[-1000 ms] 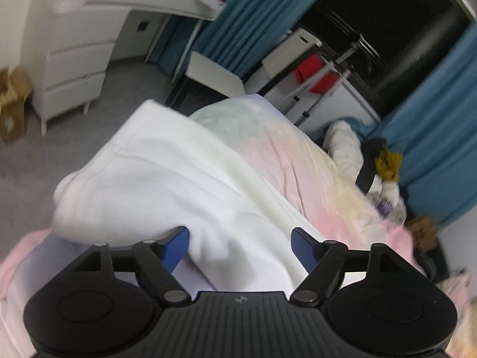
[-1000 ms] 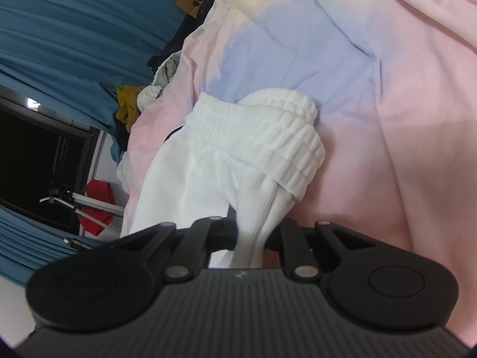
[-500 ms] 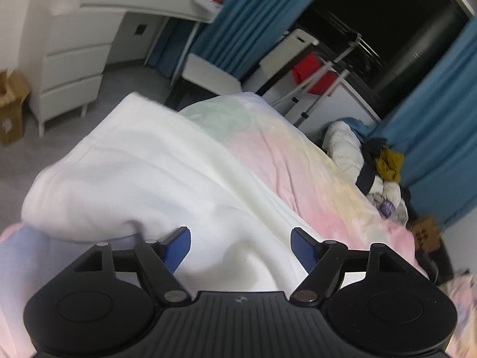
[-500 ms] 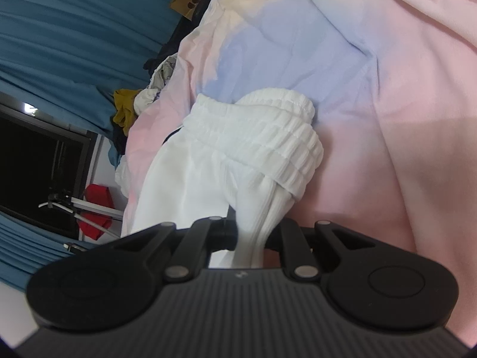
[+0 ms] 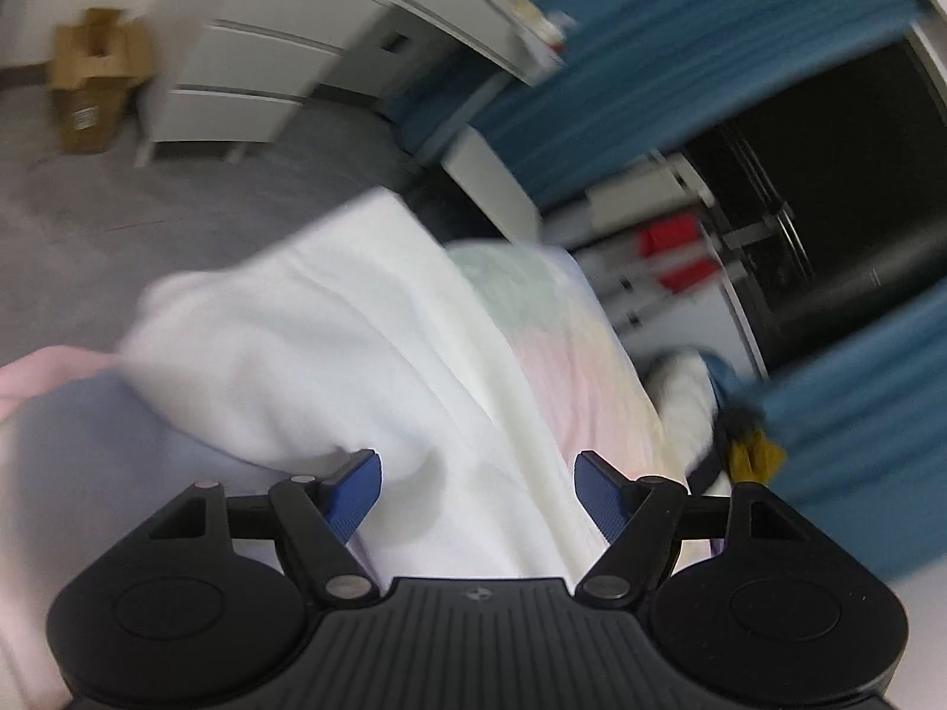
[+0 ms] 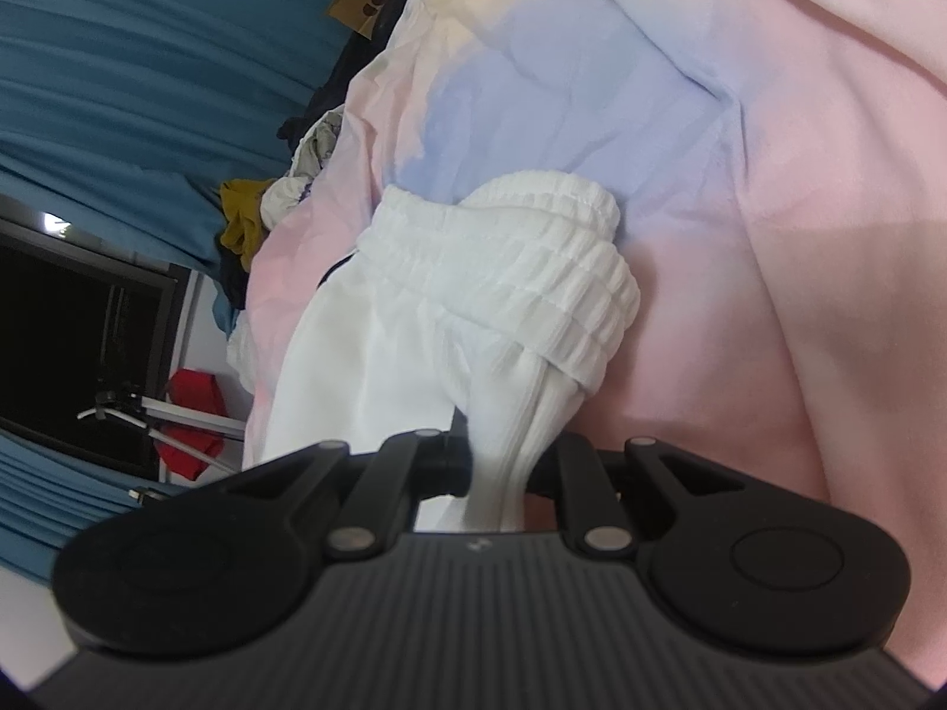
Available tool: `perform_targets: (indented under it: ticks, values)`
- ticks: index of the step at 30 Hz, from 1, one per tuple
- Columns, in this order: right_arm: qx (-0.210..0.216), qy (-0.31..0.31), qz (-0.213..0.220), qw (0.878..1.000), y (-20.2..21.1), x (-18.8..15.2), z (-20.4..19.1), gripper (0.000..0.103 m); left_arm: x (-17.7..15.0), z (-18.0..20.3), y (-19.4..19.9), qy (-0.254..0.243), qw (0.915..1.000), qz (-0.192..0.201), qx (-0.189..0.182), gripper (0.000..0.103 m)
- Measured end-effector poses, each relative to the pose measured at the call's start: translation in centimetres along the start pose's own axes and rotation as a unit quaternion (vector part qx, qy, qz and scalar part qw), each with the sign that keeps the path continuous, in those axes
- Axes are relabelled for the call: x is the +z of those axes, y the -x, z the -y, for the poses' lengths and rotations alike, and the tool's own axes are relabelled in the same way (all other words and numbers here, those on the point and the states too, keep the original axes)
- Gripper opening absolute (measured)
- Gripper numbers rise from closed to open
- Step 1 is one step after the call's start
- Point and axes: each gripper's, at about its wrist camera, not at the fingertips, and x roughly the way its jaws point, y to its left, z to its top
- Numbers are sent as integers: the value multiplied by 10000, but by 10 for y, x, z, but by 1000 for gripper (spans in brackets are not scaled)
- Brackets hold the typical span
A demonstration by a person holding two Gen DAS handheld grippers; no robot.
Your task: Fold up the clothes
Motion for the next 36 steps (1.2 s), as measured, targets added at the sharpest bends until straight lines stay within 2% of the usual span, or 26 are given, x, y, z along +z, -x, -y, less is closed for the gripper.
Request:
perform_targets:
  ticks: [4, 7, 9, 12, 14, 16, 17, 18, 19, 20, 24, 26, 28, 31, 34, 36]
  values:
    - [-15, -121, 15, 9999, 0, -1, 1, 12, 13, -30, -5, 856, 9955, -107, -380, 74]
    - [-27, -196, 24, 9998, 0, -1, 1, 12, 17, -42, -14, 1030, 9943, -289, -36, 73]
    - [-50, -196, 26, 9998, -1, -1, 1, 12, 18, -50, -19, 1153, 9920, -413, 294, 66]
    - [-84, -154, 34, 9998, -2, -1, 0, 12, 20, -57, -20, 1385, 9898, -343, 43, 67]
    - [-103, -115, 41, 9999, -3, -2, -1, 12, 22, -50, -30, 1123, 9929, -363, -174, 67]
    - [-111, -98, 61, 9999, -4, -2, -2, 12, 23, -45, -36, 874, 9956, -305, -153, 56]
    - [-101, -86, 84, 9999, -4, -3, -3, 12, 24, -42, -39, 752, 9967, -273, -137, 42]
    - [-91, -74, 107, 9999, -3, -3, -3, 12, 25, -40, -41, 630, 9976, -240, -121, 24]
    - [-73, -69, 135, 9999, -2, -3, -4, 12, 25, -38, -44, 508, 9984, -208, -105, 15]
    - [-46, -62, 165, 9998, -2, -3, -5, 12, 26, -35, -46, 386, 9991, -175, -89, 13]
    - [244, 96, 402, 9988, 7, -1, -14, 12, 27, -37, -32, 507, 9984, -63, -234, 10]
    - [362, 208, 525, 9977, 11, 1, -20, 12, 26, -35, -29, 385, 9992, -60, -56, 10]
    - [407, 291, 618, 9968, 14, 2, -24, 12, 25, -31, -34, 109, 9994, -136, 283, 10]
    - [32, 286, 452, 9986, 3, 3, -14, 12, 22, -27, -42, -428, 9963, -275, 691, 11]
    - [-20, 177, 388, 9991, -2, 1, -6, 12, 19, -19, -39, -677, 9953, -275, 629, 15]
    - [-32, 346, 413, 9985, -1, -1, -11, 12, 17, -15, -36, -714, 9954, -300, 565, 21]
